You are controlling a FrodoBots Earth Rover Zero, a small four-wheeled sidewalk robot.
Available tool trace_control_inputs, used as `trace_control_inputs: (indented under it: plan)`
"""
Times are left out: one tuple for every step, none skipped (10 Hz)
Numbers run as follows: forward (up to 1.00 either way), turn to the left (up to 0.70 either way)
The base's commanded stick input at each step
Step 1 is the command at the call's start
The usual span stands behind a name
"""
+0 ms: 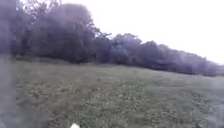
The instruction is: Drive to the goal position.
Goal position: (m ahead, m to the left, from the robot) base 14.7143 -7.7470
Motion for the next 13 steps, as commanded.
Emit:
trace_control_inputs:
  plan:
    - [0.7, -0.35]
    - [0.7, -0.25]
    - [0.7, -0.08]
    - [0.7, 0.0]
    - [0.7, 0.0]
    - [0.7, 0.0]
    - [0.7, 0.0]
    - [0.7, 0.0]
    - [0.7, 0.0]
    - [0.7, 0.0]
    - [0.7, 0.0]
    - [0.7, 0.0]
    - [0.7, 0.0]
